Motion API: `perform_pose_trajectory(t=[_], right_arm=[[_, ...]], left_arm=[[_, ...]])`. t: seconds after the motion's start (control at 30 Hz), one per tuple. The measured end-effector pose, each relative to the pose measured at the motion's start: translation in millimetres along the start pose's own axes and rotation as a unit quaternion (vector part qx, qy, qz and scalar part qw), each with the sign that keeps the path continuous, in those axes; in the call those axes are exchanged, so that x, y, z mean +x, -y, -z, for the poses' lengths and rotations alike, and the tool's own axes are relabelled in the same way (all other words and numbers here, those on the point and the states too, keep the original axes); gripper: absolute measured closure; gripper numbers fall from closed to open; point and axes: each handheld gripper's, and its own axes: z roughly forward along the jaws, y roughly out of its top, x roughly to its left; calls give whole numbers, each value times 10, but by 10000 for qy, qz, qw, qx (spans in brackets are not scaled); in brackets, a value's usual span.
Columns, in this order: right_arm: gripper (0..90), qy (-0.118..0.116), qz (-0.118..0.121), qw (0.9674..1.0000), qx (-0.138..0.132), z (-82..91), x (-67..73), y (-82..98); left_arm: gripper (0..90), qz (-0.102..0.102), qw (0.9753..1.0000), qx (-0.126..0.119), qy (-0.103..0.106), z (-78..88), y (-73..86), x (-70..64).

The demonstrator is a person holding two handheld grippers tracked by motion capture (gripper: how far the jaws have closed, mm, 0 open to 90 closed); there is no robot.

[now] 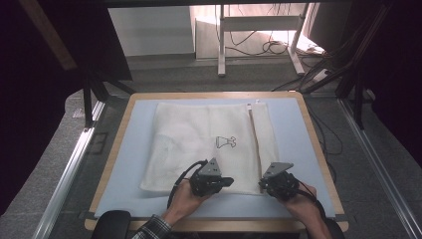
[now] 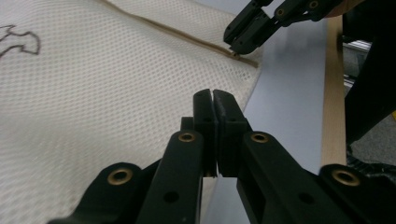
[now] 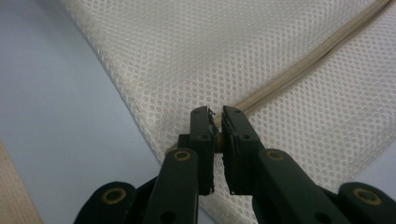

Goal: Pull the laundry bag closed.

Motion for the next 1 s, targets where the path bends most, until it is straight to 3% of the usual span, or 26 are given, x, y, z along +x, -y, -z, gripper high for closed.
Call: perform_pose_trajectory(t=[0.23, 0.4, 0.43, 1.0], right_arm=[[810, 27, 32, 10000, -3, 4, 1, 2], [807, 36, 20, 10000, -1, 5, -1, 2], [807, 50, 31, 10000, 20, 8, -1, 0], [810, 149, 129, 9998, 77, 2, 32, -13]], left_arm=[[899, -105, 9998, 165, 70, -160, -38, -48], [899, -52, 9997, 154, 175, -256, -57, -80], [899, -132, 9995, 221, 174, -264, -65, -78], [898, -294, 9987, 326, 270, -503, -166, -156]])
